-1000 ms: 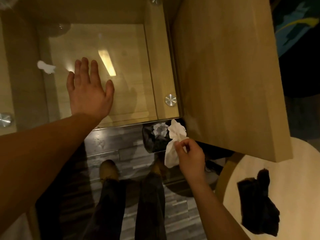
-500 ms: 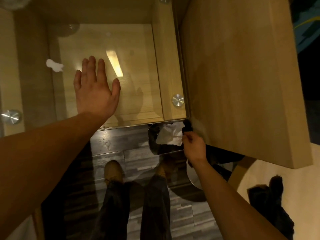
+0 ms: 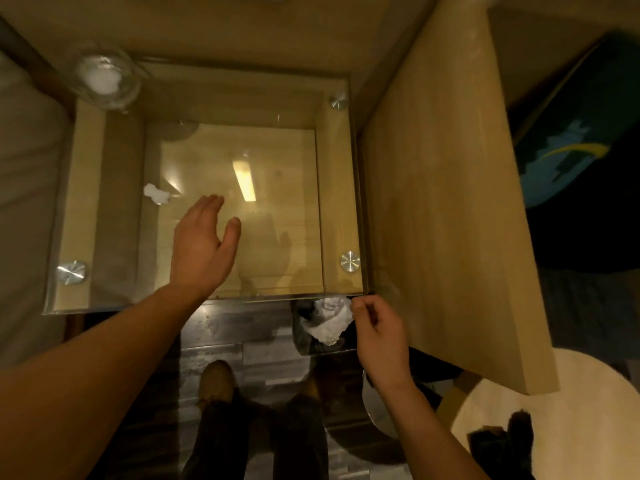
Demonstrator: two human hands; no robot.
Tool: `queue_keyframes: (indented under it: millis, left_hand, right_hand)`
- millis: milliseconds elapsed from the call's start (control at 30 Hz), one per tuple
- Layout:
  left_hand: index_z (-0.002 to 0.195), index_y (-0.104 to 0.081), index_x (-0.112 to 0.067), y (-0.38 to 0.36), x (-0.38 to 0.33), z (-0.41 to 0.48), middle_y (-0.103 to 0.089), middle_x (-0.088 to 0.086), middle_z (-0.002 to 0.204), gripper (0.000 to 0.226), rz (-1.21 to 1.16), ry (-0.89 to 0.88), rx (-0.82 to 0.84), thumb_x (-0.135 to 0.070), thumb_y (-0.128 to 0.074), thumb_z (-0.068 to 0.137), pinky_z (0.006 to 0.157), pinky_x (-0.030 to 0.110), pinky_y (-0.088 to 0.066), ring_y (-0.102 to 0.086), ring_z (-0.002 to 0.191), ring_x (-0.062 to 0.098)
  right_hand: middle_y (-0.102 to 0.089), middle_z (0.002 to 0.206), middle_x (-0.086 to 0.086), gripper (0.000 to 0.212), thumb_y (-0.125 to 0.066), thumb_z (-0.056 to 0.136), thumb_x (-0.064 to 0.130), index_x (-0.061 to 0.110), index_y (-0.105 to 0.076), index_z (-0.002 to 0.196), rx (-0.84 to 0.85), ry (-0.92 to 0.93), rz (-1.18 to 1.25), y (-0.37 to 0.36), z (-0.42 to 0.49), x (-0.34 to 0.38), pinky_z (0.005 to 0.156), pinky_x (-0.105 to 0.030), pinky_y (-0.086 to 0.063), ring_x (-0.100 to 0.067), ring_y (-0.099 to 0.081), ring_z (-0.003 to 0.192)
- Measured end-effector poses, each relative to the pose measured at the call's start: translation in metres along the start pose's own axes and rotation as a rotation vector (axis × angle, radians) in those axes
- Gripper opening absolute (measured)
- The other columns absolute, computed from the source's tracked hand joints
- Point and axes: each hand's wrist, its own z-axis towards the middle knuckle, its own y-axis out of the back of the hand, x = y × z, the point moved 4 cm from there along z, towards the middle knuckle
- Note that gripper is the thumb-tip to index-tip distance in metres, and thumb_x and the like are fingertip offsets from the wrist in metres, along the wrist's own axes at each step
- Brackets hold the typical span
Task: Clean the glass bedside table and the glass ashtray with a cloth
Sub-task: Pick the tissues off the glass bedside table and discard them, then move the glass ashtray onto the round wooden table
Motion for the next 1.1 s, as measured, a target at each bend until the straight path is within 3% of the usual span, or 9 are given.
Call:
queue_keyframes:
  millis: [200, 267, 367, 467, 600, 767, 900, 1000, 1100]
  left_hand:
    - [0.133, -0.064, -0.004, 0.092, -0.027, -0.017, -0.07, 0.02, 0.128, 0.045, 0.09, 0.086, -0.063, -0.035, -0.053, 0.102, 0.102, 0.048, -0.047, -0.065, 0.114, 0.039]
    - [0.129, -0.066, -0.004, 0.123, -0.035, -0.021, -0.071, 0.02, 0.123, 0.038, 0.139, 0.114, -0.1, -0.03, -0.059, 0.102, 0.097, 0.048, -0.049, -0.065, 0.113, 0.04]
    - [0.126, -0.066, -0.004, 0.166, -0.038, -0.018, -0.069, 0.02, 0.118, 0.039, 0.187, 0.145, -0.11, -0.032, -0.057, 0.099, 0.089, 0.047, -0.052, -0.066, 0.106, 0.041]
    - [0.123, -0.065, -0.007, 0.195, -0.024, -0.003, -0.067, 0.017, 0.121, 0.039, 0.17, 0.233, -0.051, -0.036, -0.056, 0.099, 0.091, 0.047, -0.053, -0.065, 0.11, 0.038]
    - [0.109, -0.067, -0.008, 0.219, 0.002, 0.037, -0.068, 0.015, 0.107, 0.031, 0.221, 0.219, -0.053, -0.034, -0.053, 0.098, 0.08, 0.044, -0.053, -0.066, 0.099, 0.035]
    - [0.093, -0.06, -0.011, 0.226, 0.053, 0.103, -0.062, 0.011, 0.09, 0.024, 0.261, 0.184, 0.014, -0.034, -0.053, 0.098, 0.068, 0.043, -0.051, -0.063, 0.084, 0.033]
    - [0.1, -0.062, -0.011, 0.225, 0.097, 0.147, -0.065, 0.012, 0.094, 0.026, 0.259, 0.167, 0.041, -0.036, -0.053, 0.1, 0.07, 0.042, -0.054, -0.065, 0.086, 0.033]
    - [0.095, -0.054, -0.015, 0.218, 0.127, 0.177, -0.061, 0.01, 0.092, 0.023, 0.244, 0.161, 0.09, -0.037, -0.053, 0.101, 0.066, 0.037, -0.045, -0.065, 0.089, 0.033]
    - [0.103, -0.058, -0.011, 0.209, 0.148, 0.205, -0.067, 0.015, 0.098, 0.028, 0.286, 0.123, 0.129, -0.038, -0.051, 0.103, 0.066, 0.036, -0.042, -0.066, 0.09, 0.036]
  right_hand:
    - [-0.069, 0.099, 0.008, 0.013, -0.059, 0.103, 0.029, 0.039, -0.064, 0.096, 0.085, 0.166, -0.098, 0.007, 0.012, 0.101, 0.071, -0.016, -0.048, -0.001, -0.064, 0.086]
    - [-0.067, 0.109, 0.004, 0.008, -0.059, 0.103, 0.03, 0.031, -0.064, 0.109, 0.151, 0.211, -0.183, 0.006, 0.021, 0.136, 0.076, -0.024, -0.051, -0.008, -0.065, 0.096]
    - [-0.063, 0.126, -0.004, 0.032, -0.057, 0.103, 0.033, 0.017, -0.062, 0.13, 0.24, 0.32, -0.368, -0.004, 0.037, 0.195, 0.092, -0.036, -0.055, -0.019, -0.062, 0.112]
    - [-0.062, 0.134, -0.006, 0.041, -0.056, 0.102, 0.036, 0.014, -0.059, 0.137, 0.289, 0.427, -0.525, -0.028, 0.056, 0.251, 0.1, -0.042, -0.053, -0.022, -0.06, 0.12]
    - [-0.063, 0.134, -0.01, 0.041, -0.055, 0.102, 0.033, 0.011, -0.06, 0.136, 0.289, 0.502, -0.625, -0.08, 0.088, 0.307, 0.1, -0.043, -0.052, -0.027, -0.06, 0.122]
    - [-0.069, 0.122, -0.012, 0.039, -0.056, 0.098, 0.032, 0.01, -0.062, 0.13, 0.303, 0.449, -0.621, -0.163, 0.133, 0.342, 0.087, -0.036, -0.051, -0.032, -0.064, 0.112]
    - [-0.073, 0.104, -0.012, 0.027, -0.06, 0.096, 0.029, 0.011, -0.067, 0.115, 0.319, 0.34, -0.521, -0.228, 0.163, 0.353, 0.076, -0.034, -0.049, -0.033, -0.068, 0.099]
    - [-0.07, 0.09, -0.006, 0.006, -0.062, 0.095, 0.023, 0.018, -0.064, 0.096, 0.321, 0.293, -0.461, -0.268, 0.185, 0.36, 0.071, -0.036, -0.051, -0.031, -0.066, 0.089]
    - [-0.065, 0.086, -0.001, 0.007, -0.063, 0.094, 0.023, 0.019, -0.06, 0.089, 0.283, 0.271, -0.46, -0.296, 0.206, 0.369, 0.059, -0.028, -0.041, -0.024, -0.061, 0.082]
